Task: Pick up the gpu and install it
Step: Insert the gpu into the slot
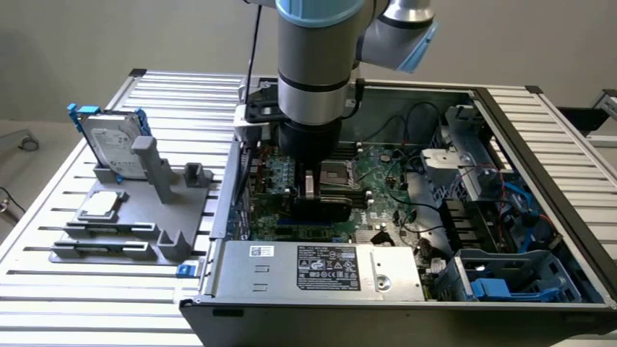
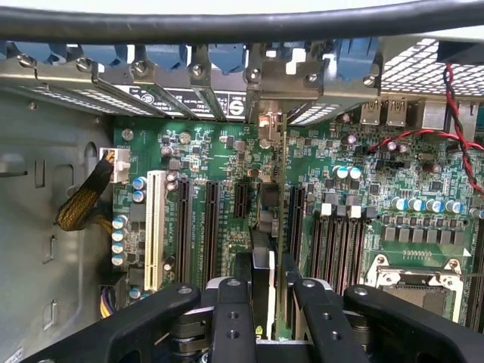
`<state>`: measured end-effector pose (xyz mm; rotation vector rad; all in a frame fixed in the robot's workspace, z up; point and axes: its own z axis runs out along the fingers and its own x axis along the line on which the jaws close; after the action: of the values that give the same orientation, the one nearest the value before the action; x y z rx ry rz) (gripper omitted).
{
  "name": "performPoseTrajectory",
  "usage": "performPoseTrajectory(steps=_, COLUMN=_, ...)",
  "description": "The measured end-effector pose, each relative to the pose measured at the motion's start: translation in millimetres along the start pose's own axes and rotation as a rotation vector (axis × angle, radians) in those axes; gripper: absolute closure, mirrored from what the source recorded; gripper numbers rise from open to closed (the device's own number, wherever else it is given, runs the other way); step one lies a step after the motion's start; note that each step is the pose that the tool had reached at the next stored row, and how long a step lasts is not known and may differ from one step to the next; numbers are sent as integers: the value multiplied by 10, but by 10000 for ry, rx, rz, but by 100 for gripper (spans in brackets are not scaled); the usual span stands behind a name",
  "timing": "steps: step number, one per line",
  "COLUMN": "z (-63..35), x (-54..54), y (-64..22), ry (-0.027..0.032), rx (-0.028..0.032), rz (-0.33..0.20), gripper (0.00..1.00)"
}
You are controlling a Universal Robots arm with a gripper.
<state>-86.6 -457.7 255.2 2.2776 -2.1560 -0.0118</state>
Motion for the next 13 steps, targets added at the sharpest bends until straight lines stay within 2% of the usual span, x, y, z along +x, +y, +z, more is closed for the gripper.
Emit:
performPoseTrajectory(steps=5, z=24, x=8, y=0, ry=-105, rx=9, rz=0, gripper=74)
performPoseTrajectory(steps=13, z=34, x=10, y=0, ry=-218, rx=22, rz=1, gripper=72)
